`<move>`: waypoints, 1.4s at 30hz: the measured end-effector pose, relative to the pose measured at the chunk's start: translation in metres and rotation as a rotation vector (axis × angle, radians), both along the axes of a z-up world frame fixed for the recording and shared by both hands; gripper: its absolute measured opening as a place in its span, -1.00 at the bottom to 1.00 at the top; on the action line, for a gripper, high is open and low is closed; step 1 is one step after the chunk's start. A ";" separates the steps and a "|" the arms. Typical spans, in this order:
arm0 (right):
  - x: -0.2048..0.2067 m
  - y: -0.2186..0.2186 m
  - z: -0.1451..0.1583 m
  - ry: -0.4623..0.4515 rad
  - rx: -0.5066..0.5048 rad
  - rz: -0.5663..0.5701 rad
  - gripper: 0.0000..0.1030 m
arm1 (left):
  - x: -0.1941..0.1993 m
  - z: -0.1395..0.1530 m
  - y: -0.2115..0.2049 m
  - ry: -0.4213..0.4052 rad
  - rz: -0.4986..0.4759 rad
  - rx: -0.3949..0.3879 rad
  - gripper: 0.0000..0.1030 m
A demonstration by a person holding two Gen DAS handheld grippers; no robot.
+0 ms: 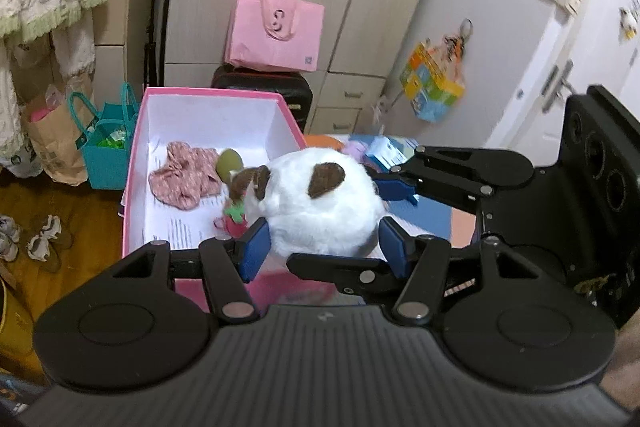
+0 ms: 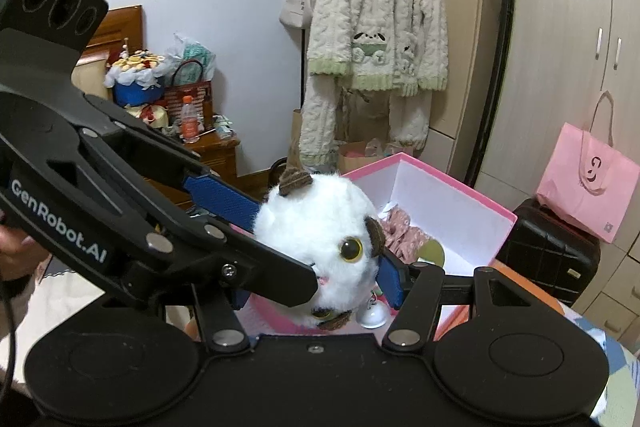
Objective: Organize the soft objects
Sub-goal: 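Carry the panda plush over the pink box with the left tool, then open the left tool to drop the panda plush into the box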
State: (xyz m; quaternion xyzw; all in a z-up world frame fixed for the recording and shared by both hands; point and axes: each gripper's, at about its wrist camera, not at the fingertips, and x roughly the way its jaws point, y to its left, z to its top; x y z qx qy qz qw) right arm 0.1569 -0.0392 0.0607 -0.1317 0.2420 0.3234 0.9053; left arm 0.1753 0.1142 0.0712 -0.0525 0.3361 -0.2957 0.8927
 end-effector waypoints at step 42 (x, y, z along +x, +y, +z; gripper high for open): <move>0.103 0.022 -0.050 0.113 -0.157 -0.027 0.48 | 0.085 -0.051 0.002 -0.038 0.165 0.127 0.16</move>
